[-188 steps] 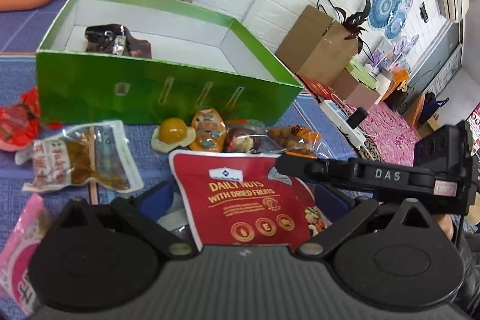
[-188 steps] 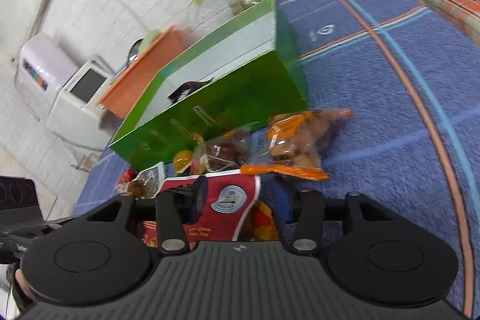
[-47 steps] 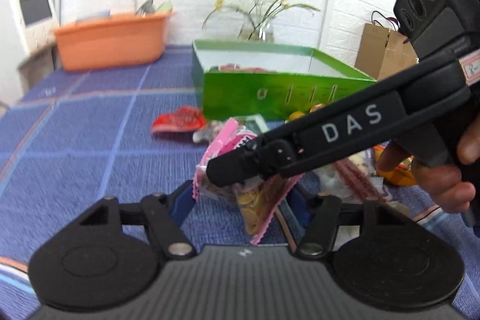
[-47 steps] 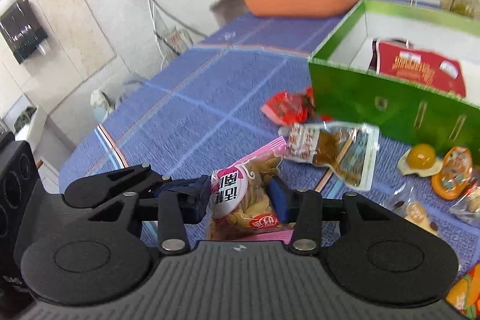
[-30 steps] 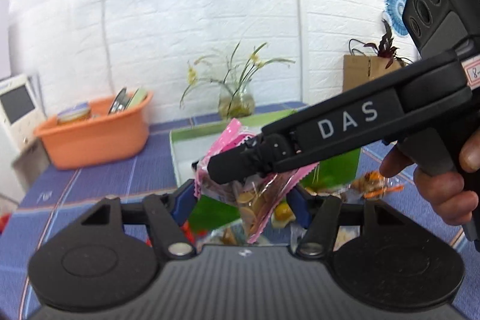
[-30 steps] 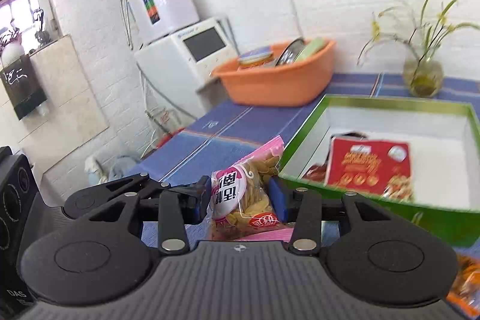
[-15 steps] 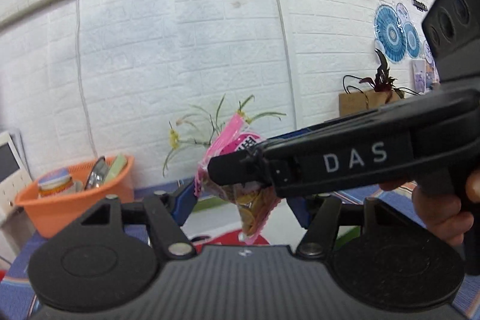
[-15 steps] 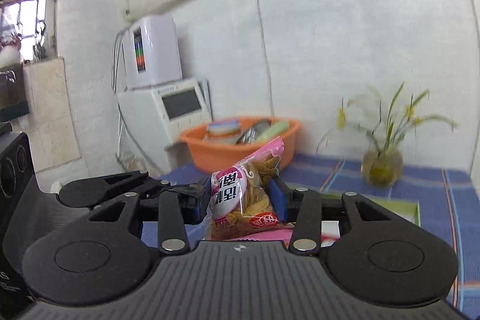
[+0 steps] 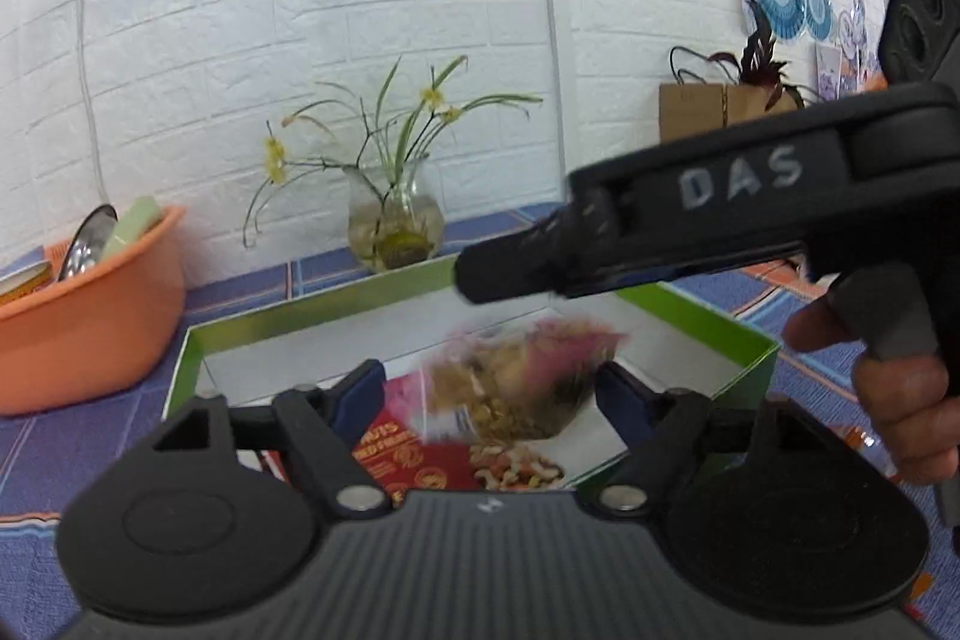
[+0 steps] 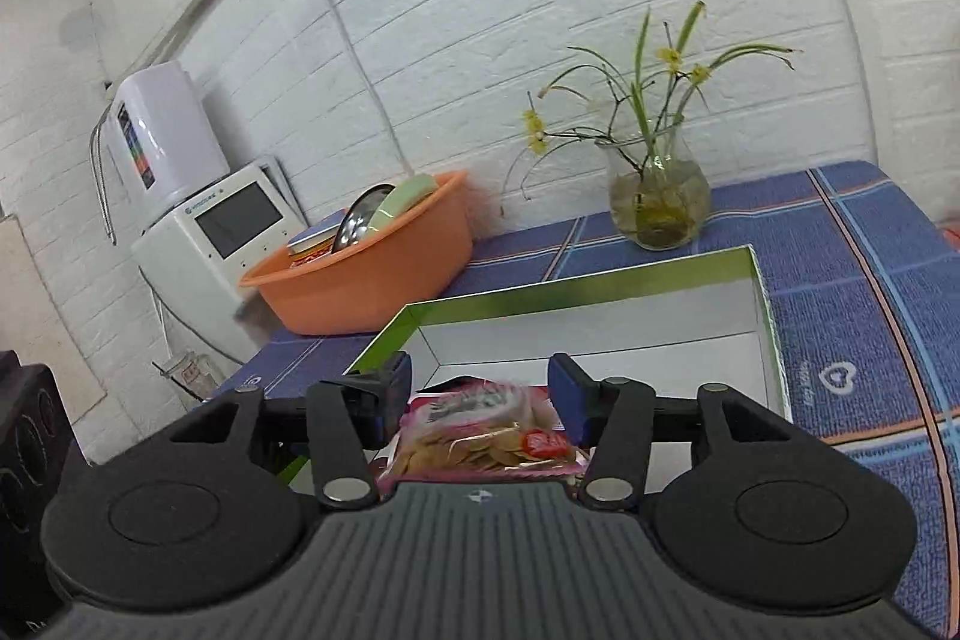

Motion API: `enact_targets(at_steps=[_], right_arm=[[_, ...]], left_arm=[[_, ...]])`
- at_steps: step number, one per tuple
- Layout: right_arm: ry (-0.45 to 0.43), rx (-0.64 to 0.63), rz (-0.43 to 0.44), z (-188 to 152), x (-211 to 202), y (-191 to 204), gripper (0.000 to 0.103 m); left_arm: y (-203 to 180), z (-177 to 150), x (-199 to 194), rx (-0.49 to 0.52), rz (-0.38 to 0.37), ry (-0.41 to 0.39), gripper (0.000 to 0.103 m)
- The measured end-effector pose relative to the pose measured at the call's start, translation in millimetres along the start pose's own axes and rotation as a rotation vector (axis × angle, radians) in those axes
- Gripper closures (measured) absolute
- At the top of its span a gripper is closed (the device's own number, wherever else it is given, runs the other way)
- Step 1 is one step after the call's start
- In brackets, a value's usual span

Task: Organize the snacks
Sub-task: 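Carry the pink bag into the green box and open the right gripper, then grasp the clear pack of red sausage sticks with the left gripper while the right grasps the orange bag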

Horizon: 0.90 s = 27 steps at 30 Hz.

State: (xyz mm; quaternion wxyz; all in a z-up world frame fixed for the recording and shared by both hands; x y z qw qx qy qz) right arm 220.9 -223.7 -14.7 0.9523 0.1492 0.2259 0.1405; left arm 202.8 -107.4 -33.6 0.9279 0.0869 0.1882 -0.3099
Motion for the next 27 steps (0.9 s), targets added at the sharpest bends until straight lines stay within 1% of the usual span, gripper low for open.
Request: enact_targets(at_steps=[1, 2, 5, 8, 11, 13, 15, 17, 19, 21, 23, 25, 27], right_arm=[[0.002, 0.009, -0.012, -1.5, -0.1, -2.9, 0.01], [0.004, 0.014, -0.024, -3.1, -0.5, -5.6, 0.01], [0.002, 0.03, -0.039, -4.6, -4.5, -10.7, 0.007], [0.006, 0.056, -0.038, -6.1, -13.5, -13.5, 0.006], [0.011, 0.097, -0.014, -7.4, -24.7, -16.3, 0.005], [0.033, 0.139, 0.014, -8.4, -30.8, -17.6, 0.002], [0.04, 0.185, 0.05, -11.1, -38.2, -17.3, 0.002], [0.038, 0.221, 0.091, -14.8, -45.7, -15.0, 0.002], [0.045, 0.225, 0.117, -20.8, -53.0, -9.6, 0.002], [0.061, 0.204, 0.121, -29.2, -61.9, -2.5, 0.002], [0.076, 0.187, 0.122, -40.5, -74.9, 2.3, 0.002], [0.102, 0.198, 0.114, -53.5, -89.0, 1.8, 0.002], [0.134, 0.226, 0.092, -64.5, -101.1, -2.2, 0.0]], left_arm=[[1.8, -0.9, -1.2, 0.008, 0.016, -0.003, 0.02], [4.6, -0.6, -3.9, 0.01, 0.031, -0.004, 0.016], [16.8, 1.4, -17.8, -0.014, 0.048, -0.021, 0.008], [31.3, 1.6, -39.8, -0.003, 0.088, -0.041, 0.004], [52.8, -3.5, -71.2, -0.016, 0.139, -0.055, 0.004], [70.6, -9.3, -92.5, -0.043, 0.171, -0.063, 0.003], [86.8, -17.2, -111.4, -0.087, 0.203, -0.065, 0.003], [98.2, -27.1, -125.3, -0.135, 0.206, -0.055, 0.003], [103.4, -38.1, -135.8, -0.184, 0.217, -0.047, 0.003], [99.5, -45.7, -143.6, -0.222, 0.21, -0.045, 0.003], [83.4, -47.4, -150.0, -0.218, 0.17, -0.059, 0.003], [56.9, -44.8, -152.4, -0.177, 0.099, -0.072, 0.003], [27.9, -40.2, -148.6, -0.1, 0.025, -0.059, 0.001]])
Point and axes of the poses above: each gripper's, at about its wrist camera, not at the fingertips, and x roughly the way its jaws point, y to its left, z to its top, the point moved 5 cm from there along x, roughly the way its jaws point, and after that the axes turned 10 degrees about -z, right-handed, at the moved point
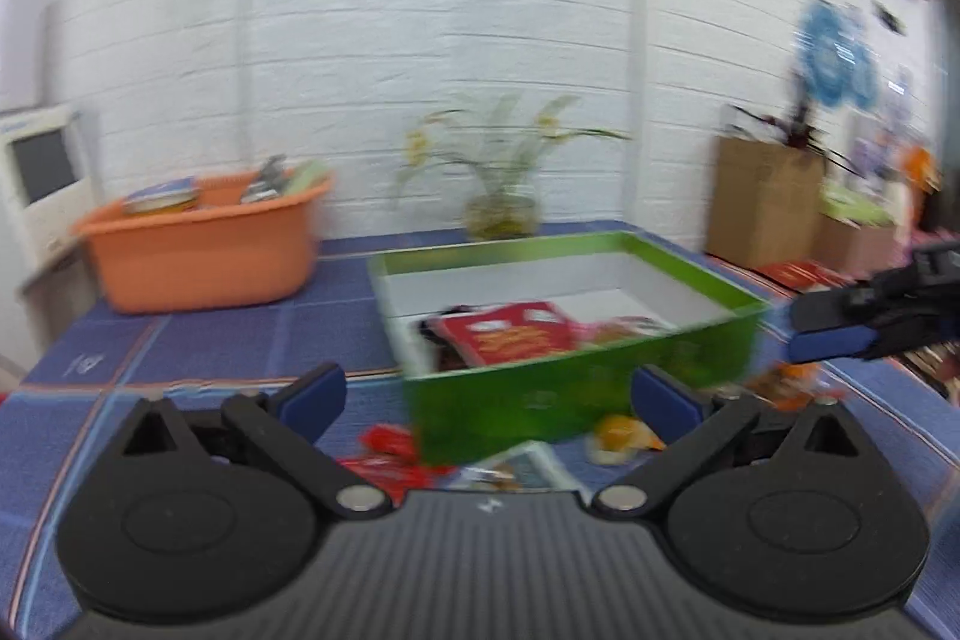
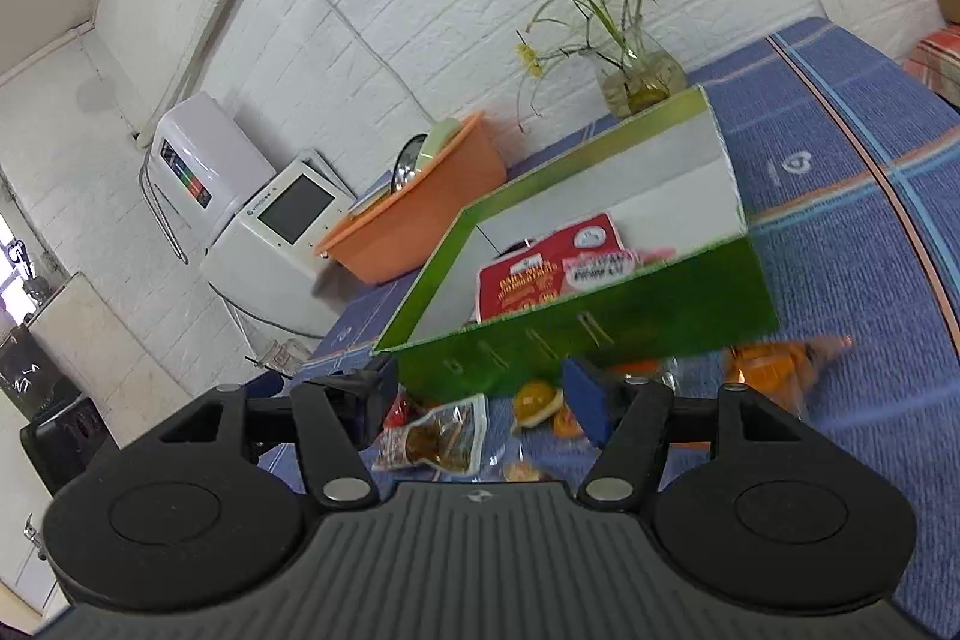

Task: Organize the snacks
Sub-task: 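Grasp the clear pack of red sausage sticks with the left gripper while the right grasps the orange bag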

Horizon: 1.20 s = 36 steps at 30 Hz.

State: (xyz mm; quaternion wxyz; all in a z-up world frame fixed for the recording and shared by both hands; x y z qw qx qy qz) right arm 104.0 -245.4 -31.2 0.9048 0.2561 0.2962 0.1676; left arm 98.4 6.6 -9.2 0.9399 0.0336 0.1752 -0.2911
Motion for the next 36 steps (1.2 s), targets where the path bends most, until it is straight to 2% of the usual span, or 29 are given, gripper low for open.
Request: enact_targets(at_steps=[2, 5, 8, 11, 13, 16, 19, 23, 24, 26, 28, 33, 36], right_arm=[[0.019, 0.024, -0.026, -7.0, -10.4, -6.6, 0.0], [0.029, 0.018, -0.058, -14.6, -24.5, -8.3, 0.0], [0.067, 0.028, -0.011, -25.9, -30.4, -2.4, 0.0], [0.123, 0.058, 0.049, -37.6, -24.5, 7.3, 0.0], [0.145, 0.049, 0.05, -41.2, -15.6, 15.5, 0.0], [0.101, 0.034, -0.016, -36.0, -11.1, 18.5, 0.006], [0.02, 0.051, -0.087, -28.1, -18.3, 10.5, 0.007], [-0.029, 0.037, -0.203, -30.9, -28.1, -6.3, 0.007], [-0.026, 0.034, -0.219, -33.3, -29.9, -10.9, 0.007], [-0.016, 0.04, -0.24, -37.5, -32.4, -19.8, 0.006], [-0.007, 0.053, -0.247, -40.6, -33.3, -27.3, 0.006], [-0.02, 0.079, -0.256, -40.4, -31.2, -36.4, 0.006], [-0.053, 0.047, -0.298, -33.5, -29.3, -34.8, 0.006]], left_arm=[[-28.1, -1.1, 5.1, 0.077, -0.06, 0.022, 0.001], [-56.3, -11.8, 9.5, 0.14, -0.108, 0.058, 0.001], [-67.6, -25.5, 6.3, 0.143, -0.123, 0.099, 0.001], [-73.5, -38.7, -1.5, 0.091, -0.143, 0.142, 0.001], [-77.7, -44.3, -4.7, 0.059, -0.161, 0.159, 0.002], [-83.4, -49.2, -5.6, 0.041, -0.177, 0.172, 0.007], [-84.0, -51.9, 5.6, 0.006, -0.204, 0.212, 0.021], [-71.1, -64.1, 29.4, -0.119, -0.225, 0.292, 0.041], [-66.0, -67.5, 32.2, -0.161, -0.237, 0.3, 0.039], [-58.0, -70.3, 33.1, -0.246, -0.27, 0.304, 0.044], [-54.1, -70.7, 31.9, -0.28, -0.289, 0.299, 0.047], [-52.9, -72.0, 18.6, -0.282, -0.286, 0.279, 0.053], [-51.2, -71.8, 6.9, -0.278, -0.272, 0.265, 0.054]])
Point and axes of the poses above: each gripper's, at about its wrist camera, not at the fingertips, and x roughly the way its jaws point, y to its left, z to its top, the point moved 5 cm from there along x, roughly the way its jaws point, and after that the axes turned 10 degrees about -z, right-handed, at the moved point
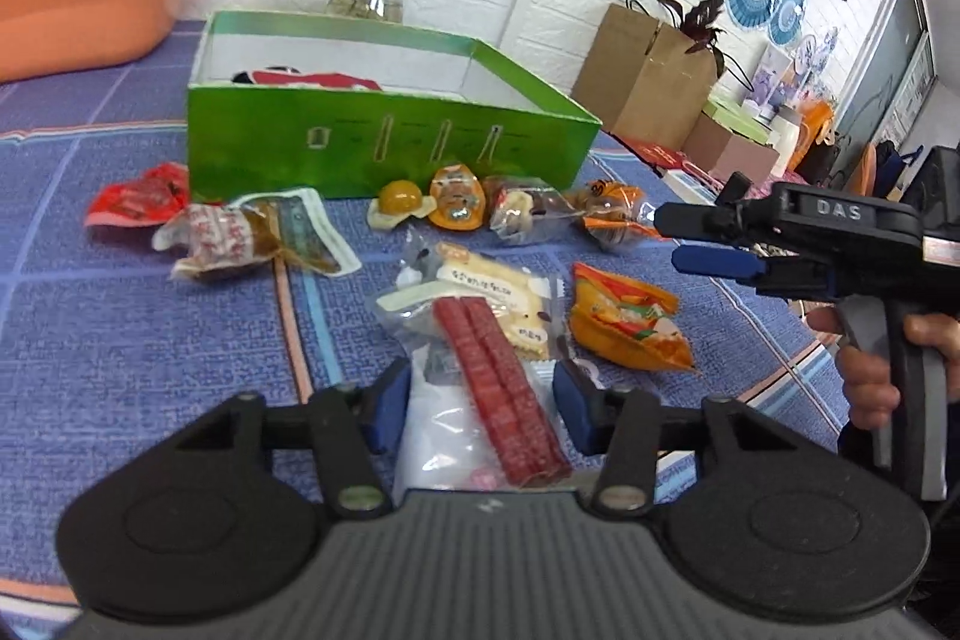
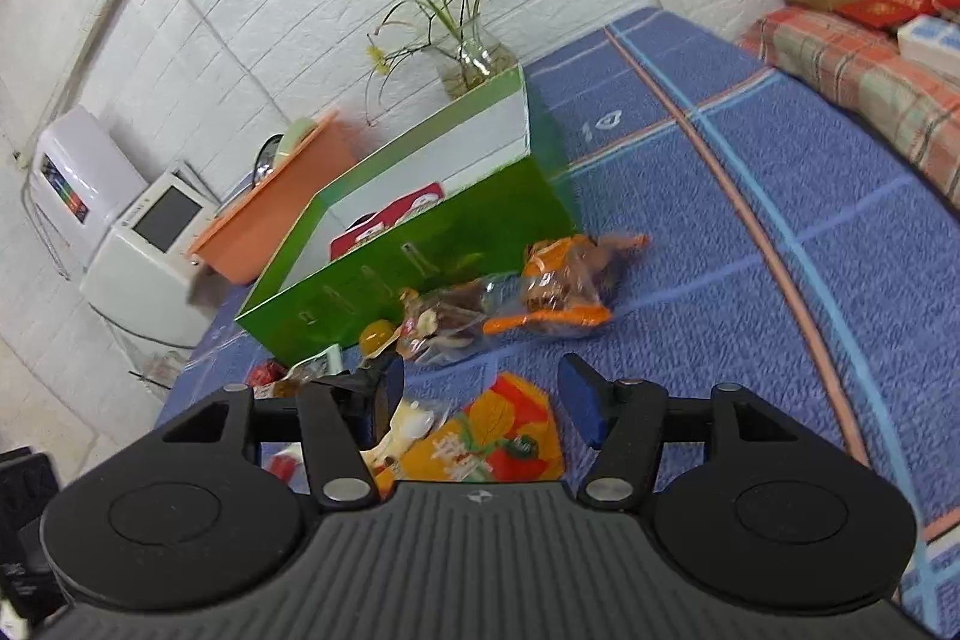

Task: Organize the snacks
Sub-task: 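Grasp the clear pack of red sausage sticks with the left gripper while the right grasps the orange bag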

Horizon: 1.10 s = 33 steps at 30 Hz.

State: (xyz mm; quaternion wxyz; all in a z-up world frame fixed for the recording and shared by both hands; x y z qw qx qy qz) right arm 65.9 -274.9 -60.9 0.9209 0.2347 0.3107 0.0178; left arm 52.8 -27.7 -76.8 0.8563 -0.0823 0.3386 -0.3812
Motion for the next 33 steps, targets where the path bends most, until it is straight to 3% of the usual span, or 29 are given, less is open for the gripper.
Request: enact_targets(at_steps=[6, 8, 11, 14, 16, 17, 20, 23, 29, 31, 33], right_arm=[[-0.211, -0.168, -0.195, 15.3, -0.9, 12.4, 0.0], [-0.208, -0.246, -0.295, 17.3, 13.0, 13.7, 0.0], [-0.12, -0.299, -0.384, 16.9, 42.2, 11.1, 0.0], [-0.016, -0.282, -0.339, 14.8, 59.7, 7.2, 0.0], [0.015, -0.273, -0.34, 11.2, 65.3, 6.7, 0.0], [0.012, -0.275, -0.337, 11.4, 66.4, 5.0, 0.0], [0.007, -0.295, -0.345, 11.8, 66.0, 4.7, 0.0], [0.009, -0.3, -0.33, 10.7, 63.8, 7.2, 0.0], [-0.009, -0.259, -0.302, 15.1, 62.9, 11.2, 0.0], [-0.025, -0.26, -0.287, 15.8, 63.3, 12.7, 0.0], [-0.01, -0.248, -0.268, 18.4, 66.4, 12.3, 0.004]], left_arm=[[12.2, -2.2, -19.9, -0.04, 0.032, -0.055, 0.054], [16.0, -2.7, -21.8, -0.047, 0.037, -0.06, 0.054], [20.5, -3.5, -23.5, -0.071, 0.039, -0.072, 0.054], [23.8, -5.3, -28.2, -0.066, 0.062, -0.079, 0.051], [25.3, -6.9, -32.2, -0.057, 0.08, -0.088, 0.036], [26.3, -7.6, -34.3, -0.054, 0.088, -0.096, 0.024], [31.6, -8.1, -39.3, -0.051, 0.109, -0.107, 0.024], [41.0, -4.9, -39.5, -0.11, 0.099, -0.126, 0.024], [60.3, 6.1, -22.1, -0.183, 0.111, -0.086, 0.023], [63.1, 10.5, -18.2, -0.169, 0.131, -0.082, 0.027], [66.4, 14.4, -14.9, -0.17, 0.132, -0.078, 0.045]])
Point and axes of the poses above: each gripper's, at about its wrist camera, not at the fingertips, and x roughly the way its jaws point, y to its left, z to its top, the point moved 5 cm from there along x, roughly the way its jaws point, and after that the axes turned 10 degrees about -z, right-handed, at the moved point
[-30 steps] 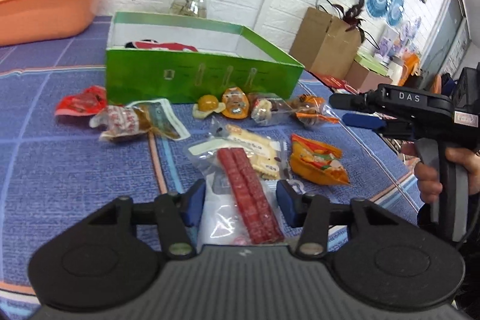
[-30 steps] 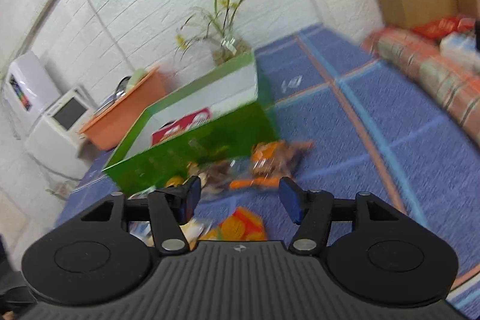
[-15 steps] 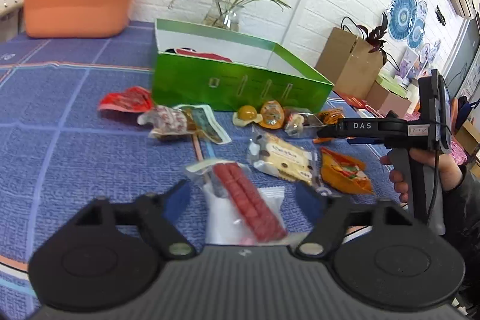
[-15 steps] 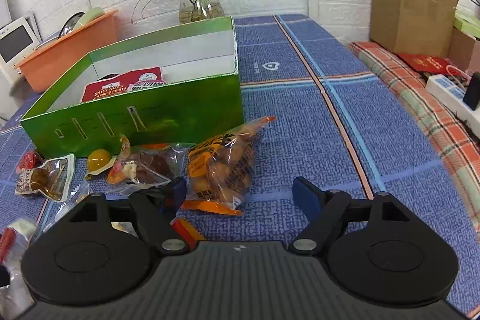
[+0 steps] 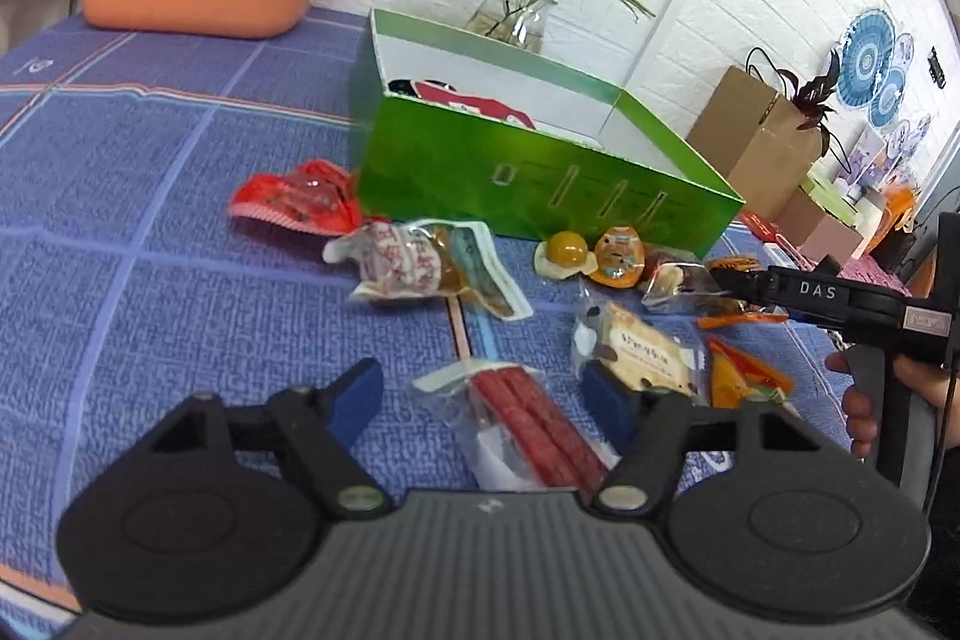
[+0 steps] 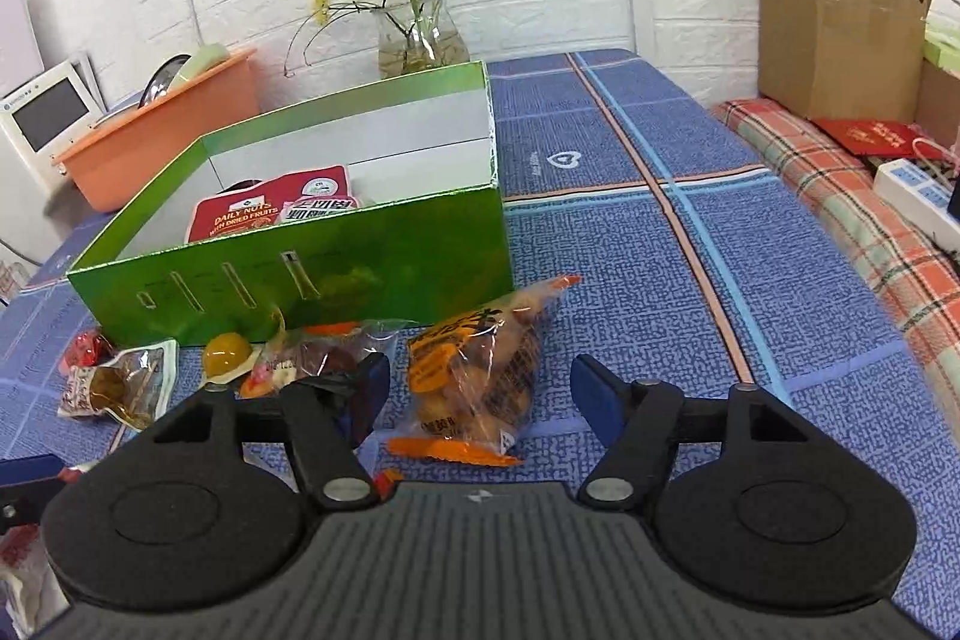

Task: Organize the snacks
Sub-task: 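Grasp the clear pack of red sausage sticks with the left gripper while the right grasps the orange bag, then lower both packets into the green box and open both grippers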

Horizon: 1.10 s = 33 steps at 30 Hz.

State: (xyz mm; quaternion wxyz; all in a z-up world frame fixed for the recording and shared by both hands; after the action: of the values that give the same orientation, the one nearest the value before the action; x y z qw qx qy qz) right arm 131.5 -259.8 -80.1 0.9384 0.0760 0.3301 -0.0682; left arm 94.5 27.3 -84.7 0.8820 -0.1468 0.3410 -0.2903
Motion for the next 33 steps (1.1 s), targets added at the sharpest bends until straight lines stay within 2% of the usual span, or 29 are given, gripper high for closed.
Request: enact_targets(at_steps=[1, 4, 6, 11, 17, 22, 27, 29, 31, 33], right_arm=[[0.013, 0.005, 0.017, 0.2, 1.9, 0.3, 0.027], [0.009, 0.01, 0.038, 0.0, 1.7, -3.3, 0.032], [0.017, 0.037, 0.051, -1.5, -1.1, -6.7, 0.033], [0.016, 0.093, 0.104, -5.5, -17.7, -12.8, 0.033], [-0.114, 0.095, 0.108, -0.4, -50.8, -14.1, 0.033], [-0.185, 0.081, 0.17, 3.8, -72.2, -4.0, 0.033], [-0.206, 0.008, 0.226, 1.7, -79.4, 23.6, 0.033], [-0.204, -0.019, 0.256, -1.4, -82.1, 37.6, 0.033], [-0.198, -0.042, 0.288, -4.4, -84.0, 50.3, 0.033], [-0.192, -0.059, 0.312, -6.9, -86.3, 60.7, 0.033]], left_arm=[[0.2, 0.8, 0.9, 0.005, -0.002, 0.005, 0.052], [-1.4, -1.8, -0.7, 0.003, -0.027, 0.017, 0.056], [-7.4, -5.6, -5.2, 0.01, -0.04, 0.017, 0.061], [-20.1, -12.1, -18.3, 0.074, -0.036, 0.006, 0.063], [-13.9, -14.2, -44.1, 0.039, -0.007, -0.059, 0.064], [-5.9, -2.8, -70.2, 0.013, 0.017, -0.149, 0.065], [3.1, 13.8, -76.2, 0.001, 0.143, -0.226, 0.065], [2.8, 20.8, -73.3, 0.025, 0.199, -0.251, 0.065], [1.0, 26.4, -67.8, 0.047, 0.217, -0.255, 0.065], [-0.2, 29.8, -64.0, 0.035, 0.205, -0.261, 0.065]])
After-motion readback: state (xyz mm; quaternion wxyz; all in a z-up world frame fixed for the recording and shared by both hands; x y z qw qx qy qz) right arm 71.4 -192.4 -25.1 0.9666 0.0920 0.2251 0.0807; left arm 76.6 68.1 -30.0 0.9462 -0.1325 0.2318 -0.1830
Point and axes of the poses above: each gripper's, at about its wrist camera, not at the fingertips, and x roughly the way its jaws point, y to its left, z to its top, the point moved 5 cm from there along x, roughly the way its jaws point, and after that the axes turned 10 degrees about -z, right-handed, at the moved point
